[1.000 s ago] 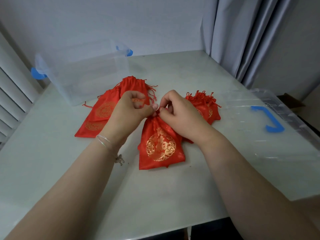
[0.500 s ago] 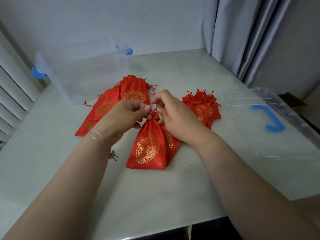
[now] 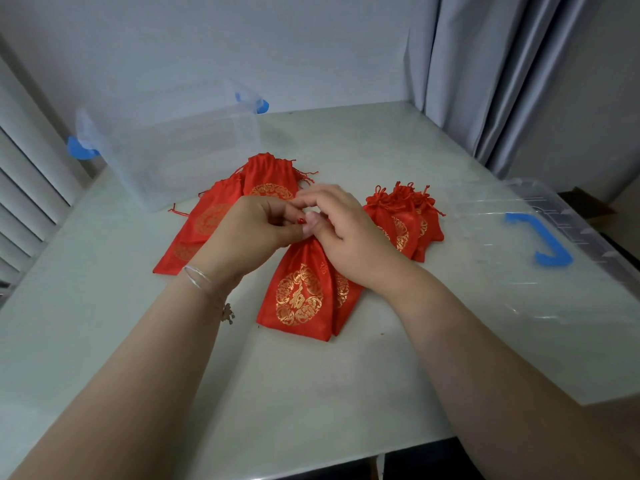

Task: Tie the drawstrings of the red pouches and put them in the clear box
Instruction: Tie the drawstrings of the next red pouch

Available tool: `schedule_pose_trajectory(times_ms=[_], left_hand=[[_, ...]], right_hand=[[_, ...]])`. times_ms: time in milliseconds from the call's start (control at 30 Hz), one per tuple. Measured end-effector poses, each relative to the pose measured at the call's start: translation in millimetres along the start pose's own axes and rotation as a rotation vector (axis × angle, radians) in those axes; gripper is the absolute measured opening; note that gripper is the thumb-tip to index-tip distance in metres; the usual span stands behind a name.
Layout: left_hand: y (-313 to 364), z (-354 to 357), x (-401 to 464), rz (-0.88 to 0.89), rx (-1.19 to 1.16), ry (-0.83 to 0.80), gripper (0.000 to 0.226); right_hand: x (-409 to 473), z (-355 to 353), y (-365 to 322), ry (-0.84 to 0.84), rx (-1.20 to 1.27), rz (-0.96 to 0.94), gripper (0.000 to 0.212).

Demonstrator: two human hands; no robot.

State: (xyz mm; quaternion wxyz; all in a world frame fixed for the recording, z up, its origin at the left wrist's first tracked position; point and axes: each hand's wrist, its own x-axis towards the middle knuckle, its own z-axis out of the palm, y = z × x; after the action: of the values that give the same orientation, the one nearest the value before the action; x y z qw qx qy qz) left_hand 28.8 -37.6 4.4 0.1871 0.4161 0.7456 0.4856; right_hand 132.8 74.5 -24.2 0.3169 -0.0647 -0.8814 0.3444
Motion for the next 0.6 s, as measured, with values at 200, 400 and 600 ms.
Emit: schedule_pose_trajectory(times_ms=[200,400,600], left_hand=[[-1,-4,1,0.010,-0.123,0.003,0.009],[0,-8,2,0.008,-0.110,0.022,0.009],[-3,-10,5,-0.111,-0.197,0.048,0.009]], right_hand=[[3,-13,9,-0.088,0.020,0.152,0.020],[3,-21,11,0.008,-0.103,0.167,0.006],[2,-17,3,0.061,-0.160,-0.007,0.014]])
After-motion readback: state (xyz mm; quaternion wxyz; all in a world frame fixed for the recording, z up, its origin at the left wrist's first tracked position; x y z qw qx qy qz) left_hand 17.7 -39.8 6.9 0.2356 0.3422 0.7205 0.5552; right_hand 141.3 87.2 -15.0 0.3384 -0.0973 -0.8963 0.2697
